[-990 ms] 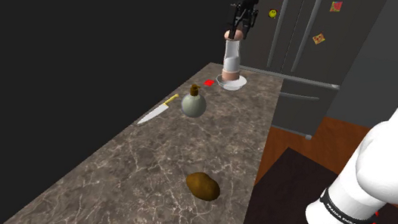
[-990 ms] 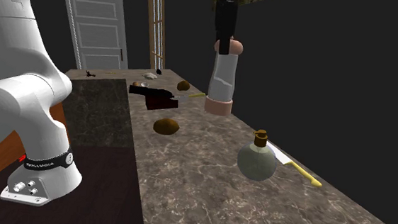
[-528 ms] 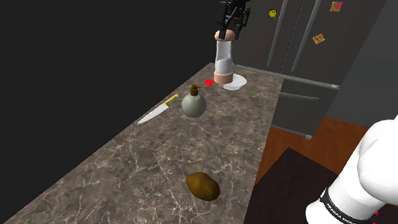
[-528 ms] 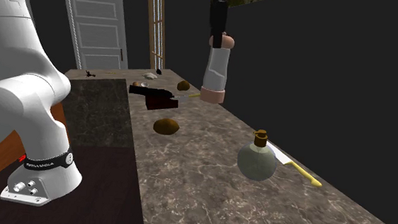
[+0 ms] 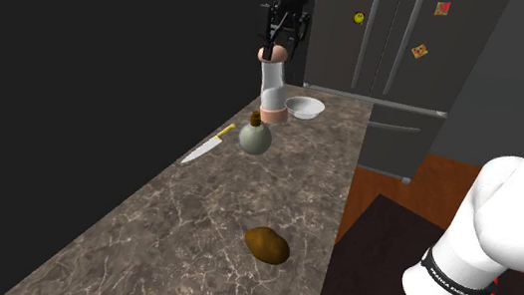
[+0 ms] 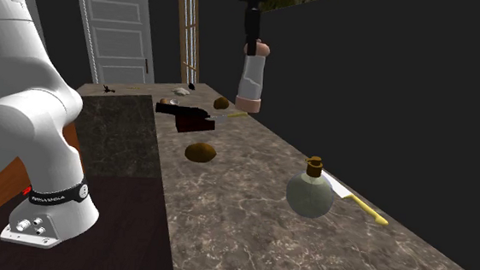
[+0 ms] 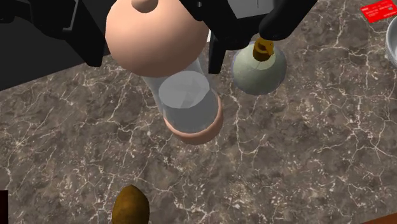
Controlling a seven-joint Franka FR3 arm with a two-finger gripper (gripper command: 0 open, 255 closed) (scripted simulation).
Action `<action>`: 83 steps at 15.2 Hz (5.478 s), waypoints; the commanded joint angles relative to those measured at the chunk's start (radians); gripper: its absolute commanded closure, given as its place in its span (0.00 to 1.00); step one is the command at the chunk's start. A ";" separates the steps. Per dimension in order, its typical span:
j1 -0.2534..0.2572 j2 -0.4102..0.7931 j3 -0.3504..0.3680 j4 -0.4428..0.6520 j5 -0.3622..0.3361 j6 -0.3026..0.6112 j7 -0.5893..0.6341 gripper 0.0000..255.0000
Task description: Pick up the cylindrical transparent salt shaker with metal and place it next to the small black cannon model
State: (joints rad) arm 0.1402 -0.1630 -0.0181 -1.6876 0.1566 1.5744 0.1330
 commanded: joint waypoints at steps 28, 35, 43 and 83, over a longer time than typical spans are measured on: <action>0.383 0.479 0.365 0.574 -0.176 -0.018 0.720 1.00; 0.431 0.543 0.373 0.608 -0.207 0.012 0.767 1.00; 0.407 0.489 0.372 0.418 -0.186 0.149 0.754 1.00; 0.388 0.515 0.359 -0.032 -0.192 0.621 0.736 1.00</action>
State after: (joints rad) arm 0.5286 0.3518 0.3409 -1.7193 -0.0350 2.1950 0.8694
